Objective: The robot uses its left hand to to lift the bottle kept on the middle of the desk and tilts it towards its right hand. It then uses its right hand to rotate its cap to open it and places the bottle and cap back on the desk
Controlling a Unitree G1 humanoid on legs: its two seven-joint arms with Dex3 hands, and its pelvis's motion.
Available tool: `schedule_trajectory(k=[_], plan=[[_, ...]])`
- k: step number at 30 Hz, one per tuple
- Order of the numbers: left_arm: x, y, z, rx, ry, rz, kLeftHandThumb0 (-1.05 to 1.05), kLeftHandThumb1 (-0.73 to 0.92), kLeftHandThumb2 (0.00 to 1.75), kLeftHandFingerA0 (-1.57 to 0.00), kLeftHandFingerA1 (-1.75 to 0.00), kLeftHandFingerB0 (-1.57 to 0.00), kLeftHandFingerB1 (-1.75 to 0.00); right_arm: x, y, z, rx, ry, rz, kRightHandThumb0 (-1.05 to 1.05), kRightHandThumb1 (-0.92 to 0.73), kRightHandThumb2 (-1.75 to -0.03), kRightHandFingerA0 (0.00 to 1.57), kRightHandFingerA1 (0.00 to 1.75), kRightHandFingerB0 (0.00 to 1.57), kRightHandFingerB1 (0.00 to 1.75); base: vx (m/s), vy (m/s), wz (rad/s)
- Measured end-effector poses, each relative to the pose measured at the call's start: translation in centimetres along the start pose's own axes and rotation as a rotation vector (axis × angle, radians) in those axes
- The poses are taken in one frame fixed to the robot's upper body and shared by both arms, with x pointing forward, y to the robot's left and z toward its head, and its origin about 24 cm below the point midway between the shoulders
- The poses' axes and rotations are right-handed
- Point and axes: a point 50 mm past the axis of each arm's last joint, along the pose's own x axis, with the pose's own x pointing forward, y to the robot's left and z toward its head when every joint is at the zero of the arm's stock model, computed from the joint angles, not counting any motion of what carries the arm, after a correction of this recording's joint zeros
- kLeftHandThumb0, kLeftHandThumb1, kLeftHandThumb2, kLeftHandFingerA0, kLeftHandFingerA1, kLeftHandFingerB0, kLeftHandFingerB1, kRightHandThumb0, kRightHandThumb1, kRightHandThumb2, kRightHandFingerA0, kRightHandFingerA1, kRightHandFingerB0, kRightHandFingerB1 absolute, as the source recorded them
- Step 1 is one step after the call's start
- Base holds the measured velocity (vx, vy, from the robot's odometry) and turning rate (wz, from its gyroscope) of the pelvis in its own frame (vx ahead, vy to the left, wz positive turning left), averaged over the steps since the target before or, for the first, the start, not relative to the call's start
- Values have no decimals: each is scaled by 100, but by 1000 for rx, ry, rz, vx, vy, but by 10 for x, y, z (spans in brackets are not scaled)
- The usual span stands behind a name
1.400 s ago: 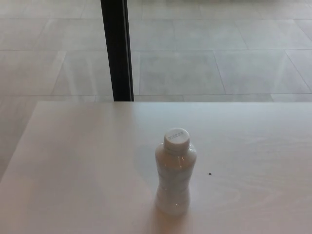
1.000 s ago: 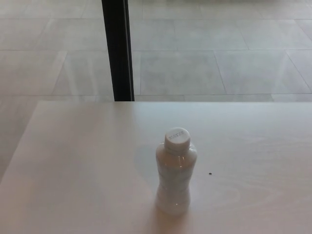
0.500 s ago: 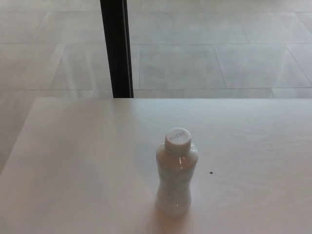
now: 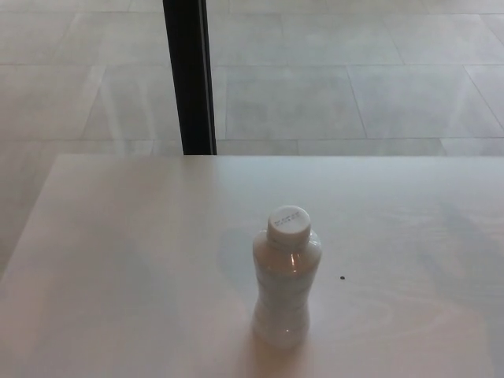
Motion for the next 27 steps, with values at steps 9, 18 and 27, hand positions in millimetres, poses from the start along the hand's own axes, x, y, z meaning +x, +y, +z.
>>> schedule_trajectory(k=[9,18,27], plan=[[17,-70,14,-42,-17,-246,-75,51,95,-2,-46,-4,-38,11,49,0,77,15,157,-82,-84,-67,16,52,15,31,0,0,0],[12,-119,-10,-42,131,-372,-89,60,103,0,-35,-2,-25,19,72,-3,152,63,205,-79,-84,-66,27,57,24,36,0,0,0],[0,-145,-37,61,265,-467,-100,62,103,0,-21,0,-6,19,75,-9,215,102,172,-76,-79,-64,41,65,38,37,0,0,0]])
